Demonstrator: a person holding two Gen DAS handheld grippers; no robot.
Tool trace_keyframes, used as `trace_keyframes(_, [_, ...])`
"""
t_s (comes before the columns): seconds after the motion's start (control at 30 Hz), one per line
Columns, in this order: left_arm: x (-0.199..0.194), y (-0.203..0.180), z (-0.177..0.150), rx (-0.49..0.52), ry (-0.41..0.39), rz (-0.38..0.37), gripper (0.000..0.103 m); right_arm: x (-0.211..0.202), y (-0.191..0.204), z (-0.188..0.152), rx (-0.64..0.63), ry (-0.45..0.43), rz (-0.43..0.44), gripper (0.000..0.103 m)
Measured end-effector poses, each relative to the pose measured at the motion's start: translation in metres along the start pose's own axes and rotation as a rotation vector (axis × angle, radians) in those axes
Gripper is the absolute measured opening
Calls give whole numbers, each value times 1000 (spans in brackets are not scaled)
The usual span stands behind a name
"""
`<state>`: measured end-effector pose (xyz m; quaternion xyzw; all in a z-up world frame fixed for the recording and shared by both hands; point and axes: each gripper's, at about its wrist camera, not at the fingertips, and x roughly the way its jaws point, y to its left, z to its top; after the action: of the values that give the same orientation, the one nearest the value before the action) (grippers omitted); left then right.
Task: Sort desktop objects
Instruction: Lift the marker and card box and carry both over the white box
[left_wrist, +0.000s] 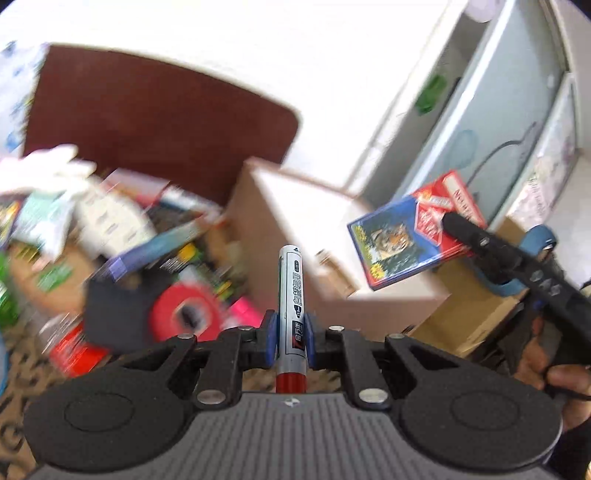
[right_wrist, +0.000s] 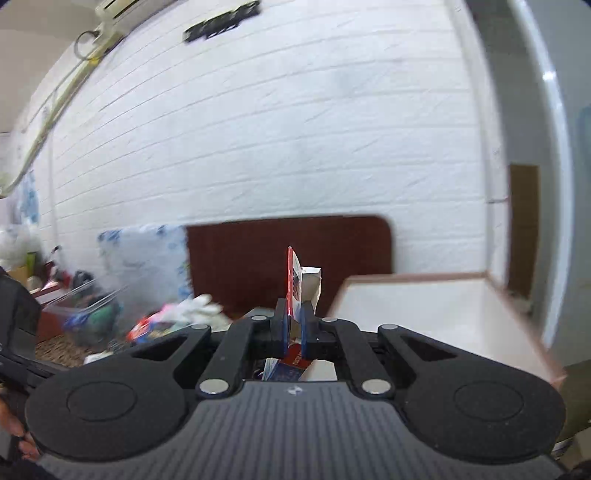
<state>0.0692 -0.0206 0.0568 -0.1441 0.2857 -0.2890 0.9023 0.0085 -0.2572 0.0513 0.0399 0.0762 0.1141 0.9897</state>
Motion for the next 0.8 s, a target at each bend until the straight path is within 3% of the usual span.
trace_keyframes(0.23, [47, -38, 45, 14, -23, -66, 15, 18, -54, 12, 2, -4, -167, 4])
trace_keyframes(0.4, [99, -55, 59, 45, 11, -36, 15, 47, -80, -3, -27, 67, -261, 4])
trace_keyframes(0.6, [159, -58, 68, 31, 109, 1, 15, 88, -104, -23, -40, 218, -284, 4])
trace_keyframes(0.8, [208, -60, 82, 1, 177, 31, 15, 134, -117, -20, -88, 355, -274, 4])
